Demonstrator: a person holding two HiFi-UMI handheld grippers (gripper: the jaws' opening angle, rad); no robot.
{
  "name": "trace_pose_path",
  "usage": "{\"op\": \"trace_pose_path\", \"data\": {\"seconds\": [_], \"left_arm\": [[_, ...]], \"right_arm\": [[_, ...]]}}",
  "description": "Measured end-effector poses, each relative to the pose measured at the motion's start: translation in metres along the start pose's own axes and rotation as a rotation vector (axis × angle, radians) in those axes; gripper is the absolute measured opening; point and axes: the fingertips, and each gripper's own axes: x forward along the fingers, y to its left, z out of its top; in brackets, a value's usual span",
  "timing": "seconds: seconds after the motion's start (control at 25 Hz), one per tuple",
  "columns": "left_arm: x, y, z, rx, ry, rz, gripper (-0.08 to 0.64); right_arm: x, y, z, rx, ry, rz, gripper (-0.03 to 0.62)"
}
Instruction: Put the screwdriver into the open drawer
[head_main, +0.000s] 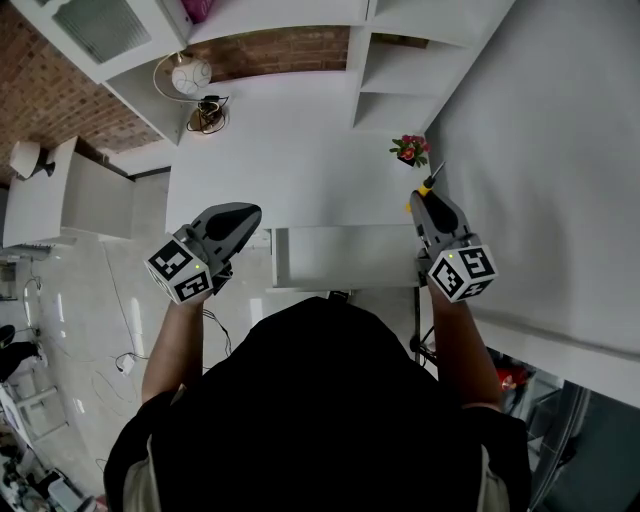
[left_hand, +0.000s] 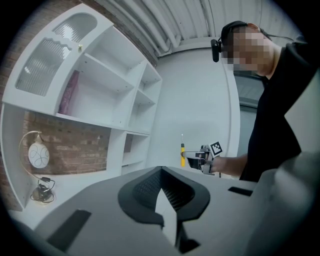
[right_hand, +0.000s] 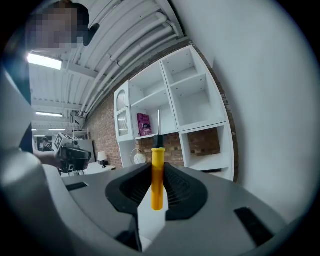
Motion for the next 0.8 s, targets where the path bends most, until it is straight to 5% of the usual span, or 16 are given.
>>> {"op": "trace_pose_path", "data": {"seconds": [0.8], "left_arm": [[0.016,0.028,-0.019,-0.049,0.022,0.050,0.015]], "right_arm": [[0.049,-0.007,-0.056,0.018,0.133,0.074,0.081]]}}
